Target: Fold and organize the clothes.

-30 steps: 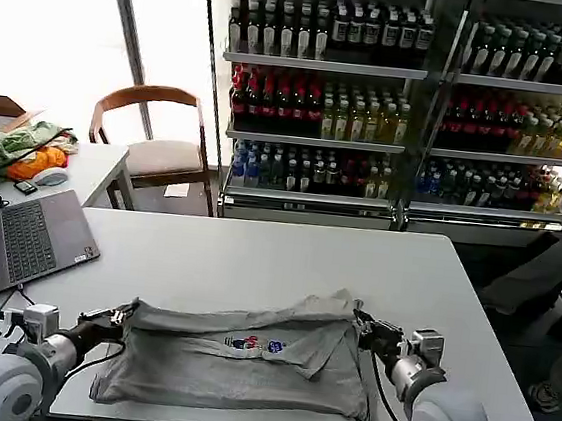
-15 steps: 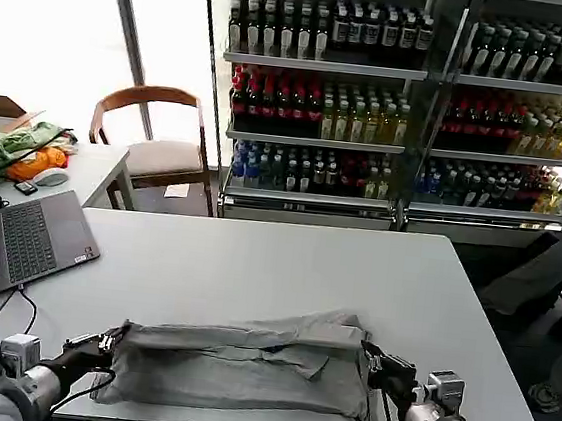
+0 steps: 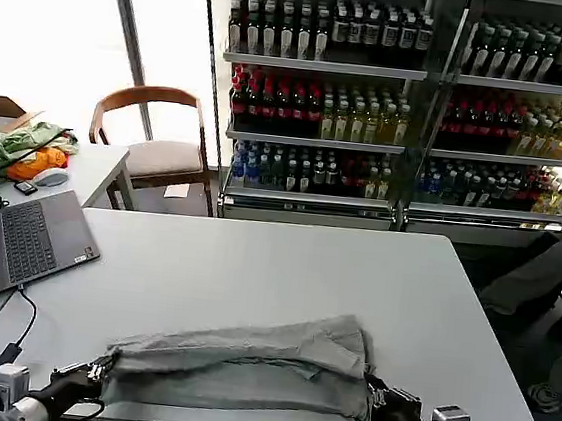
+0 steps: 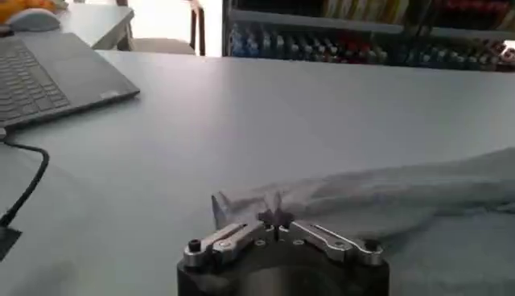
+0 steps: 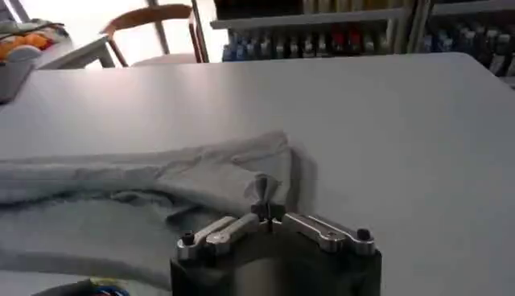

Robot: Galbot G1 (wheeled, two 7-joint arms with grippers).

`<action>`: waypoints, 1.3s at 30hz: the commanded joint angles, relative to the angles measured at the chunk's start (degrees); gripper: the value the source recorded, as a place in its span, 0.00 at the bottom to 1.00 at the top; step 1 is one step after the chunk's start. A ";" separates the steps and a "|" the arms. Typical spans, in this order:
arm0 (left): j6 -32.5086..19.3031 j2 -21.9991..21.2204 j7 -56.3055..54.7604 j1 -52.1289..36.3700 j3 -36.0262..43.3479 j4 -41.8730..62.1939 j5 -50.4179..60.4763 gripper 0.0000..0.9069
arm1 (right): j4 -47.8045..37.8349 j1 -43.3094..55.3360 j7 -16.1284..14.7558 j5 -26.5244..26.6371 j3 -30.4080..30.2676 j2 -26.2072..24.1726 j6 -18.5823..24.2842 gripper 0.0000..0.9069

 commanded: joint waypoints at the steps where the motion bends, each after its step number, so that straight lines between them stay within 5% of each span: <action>1: 0.08 -1.82 0.79 3.84 -0.79 -0.81 2.94 1.00 | 1.08 -2.86 -0.57 -1.64 0.62 -0.16 -0.01 0.89; 2: 0.11 -1.93 0.72 3.81 -0.76 -0.75 3.32 1.00 | 1.06 -2.81 -0.67 -2.01 0.55 -0.09 0.00 1.00; 13: 0.02 -2.72 -1.37 2.23 -1.44 -1.11 3.19 1.00 | 2.10 -1.13 -0.59 -1.60 1.56 0.79 0.16 1.00; 17: -0.07 -3.32 -3.24 1.63 -3.03 -2.16 0.70 1.00 | 2.26 -0.85 -1.20 -1.69 3.63 1.28 3.40 1.00; 25: -4.05 -7.41 -5.68 0.81 -2.04 -3.89 0.79 1.00 | -1.31 -1.41 -6.44 -9.84 5.90 2.91 22.42 1.00; 32: -12.79 -11.58 -5.14 -1.66 3.40 -0.57 8.06 1.00 | -5.89 -2.86 -12.38 -10.90 6.35 2.64 35.97 1.00; 39: -18.79 -14.84 -4.51 -3.34 7.20 3.15 13.01 1.00 | -8.87 -3.68 -14.48 -13.29 5.51 3.81 41.29 1.00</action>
